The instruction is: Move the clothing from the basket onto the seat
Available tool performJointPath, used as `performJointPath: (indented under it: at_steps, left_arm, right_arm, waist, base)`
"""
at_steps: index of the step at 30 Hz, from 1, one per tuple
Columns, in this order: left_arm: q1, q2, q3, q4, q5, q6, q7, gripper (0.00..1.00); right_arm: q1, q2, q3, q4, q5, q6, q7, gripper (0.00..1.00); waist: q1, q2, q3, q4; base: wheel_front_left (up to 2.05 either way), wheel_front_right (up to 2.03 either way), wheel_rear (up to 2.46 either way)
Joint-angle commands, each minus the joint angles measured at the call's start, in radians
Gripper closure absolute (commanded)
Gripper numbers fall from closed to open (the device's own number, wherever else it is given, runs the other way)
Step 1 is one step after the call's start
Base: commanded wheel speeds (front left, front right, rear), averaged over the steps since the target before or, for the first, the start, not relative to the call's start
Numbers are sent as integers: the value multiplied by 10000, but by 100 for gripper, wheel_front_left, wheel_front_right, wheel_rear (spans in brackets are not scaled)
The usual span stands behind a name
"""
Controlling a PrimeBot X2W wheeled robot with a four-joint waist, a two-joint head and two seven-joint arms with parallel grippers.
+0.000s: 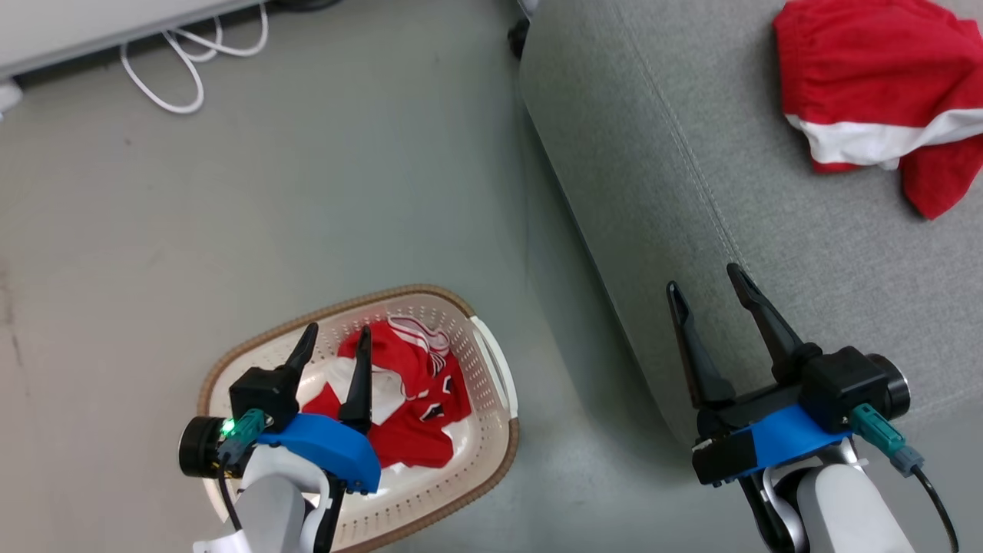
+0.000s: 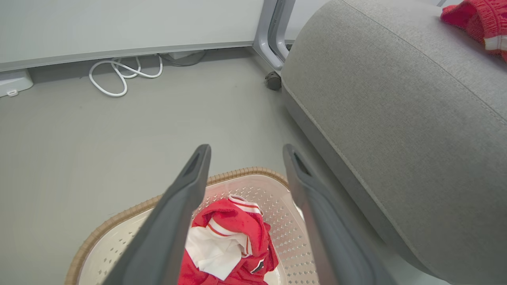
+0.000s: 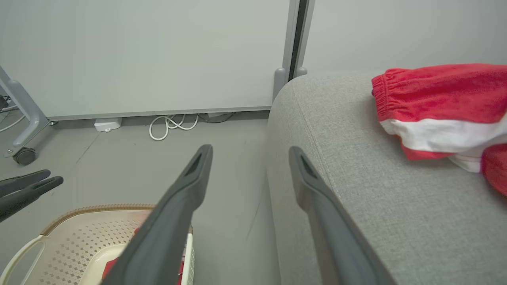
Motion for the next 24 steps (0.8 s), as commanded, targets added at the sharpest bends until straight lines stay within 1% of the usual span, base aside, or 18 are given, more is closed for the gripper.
performJointPath:
  at_steps: [1, 12, 21, 24]
  left_arm:
    - [-222, 86, -70, 68, 17, -17, -28, 0]
    - [-1449, 386, -1325, 1590, -326, -17, -28, 0]
    - [-2782, 352, -2354, 3215, -1326, -17, 215, 0]
    - [-3135, 322, -2401, 3746, -1718, -17, 470, 0]
  right_arm:
    - [-158, 14, 13, -47, 42, 1, -84, 0]
    - [-597, 14, 403, -294, 336, 1, -376, 0]
    - [-890, 14, 610, -206, 553, 1, -588, 0]
    - [-984, 14, 667, -160, 627, 1, -629, 0]
  waist:
    - [-2, 0, 401, -207]
    - [-2, 0, 1757, -424]
    - [-2, 0, 2573, -604]
    - [-2, 0, 2775, -656]
  base:
    - [0, 0, 0]
    - [0, 0, 0]
    - [0, 0, 0]
    - [0, 0, 0]
